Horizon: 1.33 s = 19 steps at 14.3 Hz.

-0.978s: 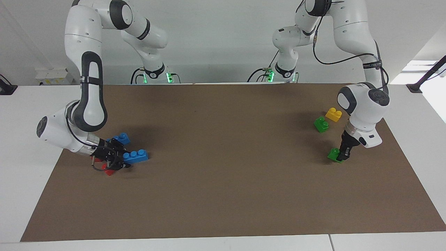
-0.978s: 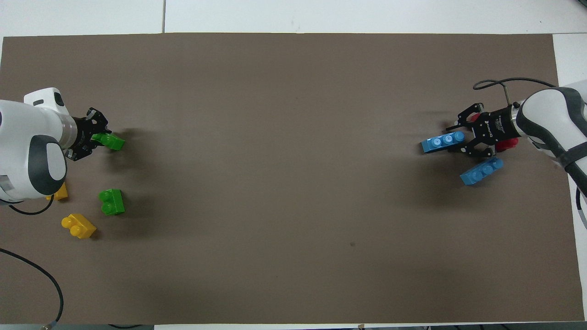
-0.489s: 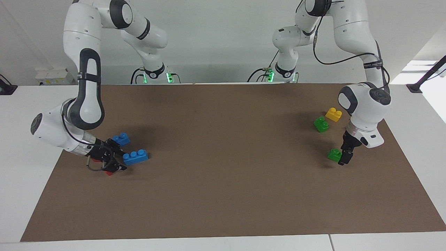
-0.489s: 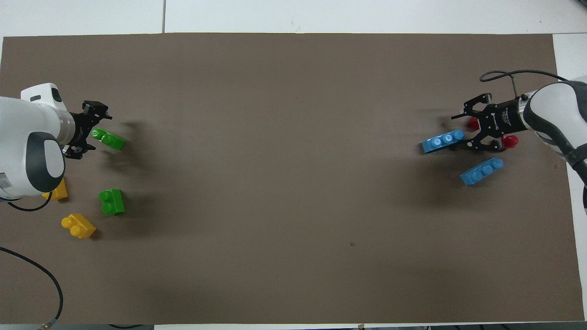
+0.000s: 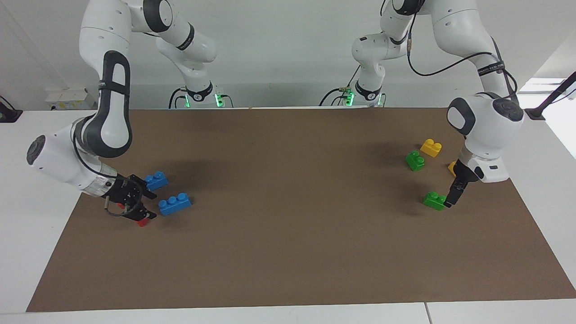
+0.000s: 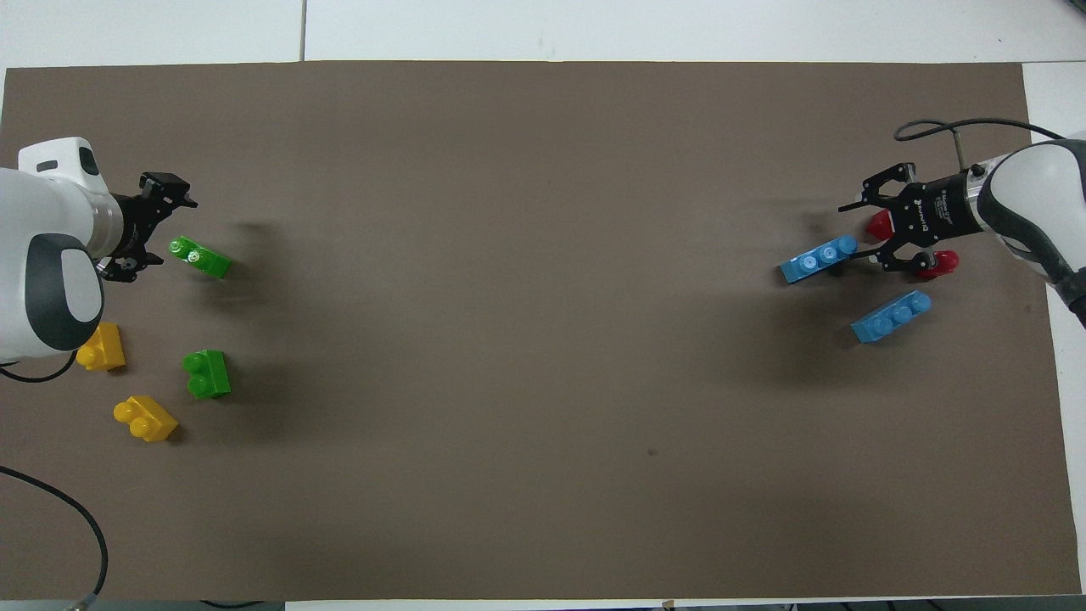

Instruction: Remove green block with left arm and hold with right

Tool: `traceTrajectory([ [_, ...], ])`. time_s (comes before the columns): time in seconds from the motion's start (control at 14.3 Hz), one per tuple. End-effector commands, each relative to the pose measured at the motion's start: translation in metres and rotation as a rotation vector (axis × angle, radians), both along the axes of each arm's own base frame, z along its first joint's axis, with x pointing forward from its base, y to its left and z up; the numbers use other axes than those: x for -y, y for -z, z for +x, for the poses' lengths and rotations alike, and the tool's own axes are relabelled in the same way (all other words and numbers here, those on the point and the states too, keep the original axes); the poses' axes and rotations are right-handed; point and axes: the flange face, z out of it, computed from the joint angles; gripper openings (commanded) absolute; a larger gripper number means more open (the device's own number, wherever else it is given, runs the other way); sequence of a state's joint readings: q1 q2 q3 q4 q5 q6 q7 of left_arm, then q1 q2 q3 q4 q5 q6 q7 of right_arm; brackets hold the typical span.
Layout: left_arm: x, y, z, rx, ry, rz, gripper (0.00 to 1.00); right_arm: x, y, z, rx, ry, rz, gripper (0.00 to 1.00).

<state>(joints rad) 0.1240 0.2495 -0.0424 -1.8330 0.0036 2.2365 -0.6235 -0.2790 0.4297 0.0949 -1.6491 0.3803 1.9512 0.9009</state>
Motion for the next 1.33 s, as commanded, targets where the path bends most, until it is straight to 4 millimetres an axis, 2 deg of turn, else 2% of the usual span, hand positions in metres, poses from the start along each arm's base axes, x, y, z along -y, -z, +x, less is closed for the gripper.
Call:
traceTrajectory([
  [0.0, 0.003, -0.038, 0.002, -0.045, 0.147, 0.016, 1.00, -0.016, -0.049, -0.001, 0.000, -0.086, -0.072, 1.00],
  [0.14, 0.012, -0.058, -0.005, -0.043, 0.196, 0.026, 1.00, -0.044, -0.095, -0.009, 0.063, -0.214, -0.124, 1.00],
  [0.35, 0.026, -0.085, -0.017, -0.078, 0.300, 0.034, 1.00, -0.054, -0.154, -0.030, 0.170, -0.443, -0.161, 1.00],
  [0.56, 0.033, -0.118, -0.031, -0.093, 0.404, 0.042, 1.00, -0.076, -0.211, -0.057, 0.214, -0.582, -0.243, 1.00],
  [0.77, 0.044, -0.142, -0.047, -0.108, 0.526, 0.052, 1.00, -0.101, -0.259, -0.089, 0.264, -0.772, -0.291, 1.00],
  [0.91, 0.049, -0.157, -0.058, -0.117, 0.598, 0.058, 1.00, -0.106, -0.271, -0.100, 0.296, -0.936, -0.298, 1.00],
  [1.05, 0.054, -0.169, -0.067, -0.122, 0.622, 0.061, 1.00, -0.107, -0.271, -0.110, 0.289, -1.119, -0.293, 1.00],
  [1.26, 0.067, -0.182, -0.079, -0.125, 0.659, 0.064, 1.00, -0.103, -0.275, -0.112, 0.295, -1.222, -0.321, 1.00],
])
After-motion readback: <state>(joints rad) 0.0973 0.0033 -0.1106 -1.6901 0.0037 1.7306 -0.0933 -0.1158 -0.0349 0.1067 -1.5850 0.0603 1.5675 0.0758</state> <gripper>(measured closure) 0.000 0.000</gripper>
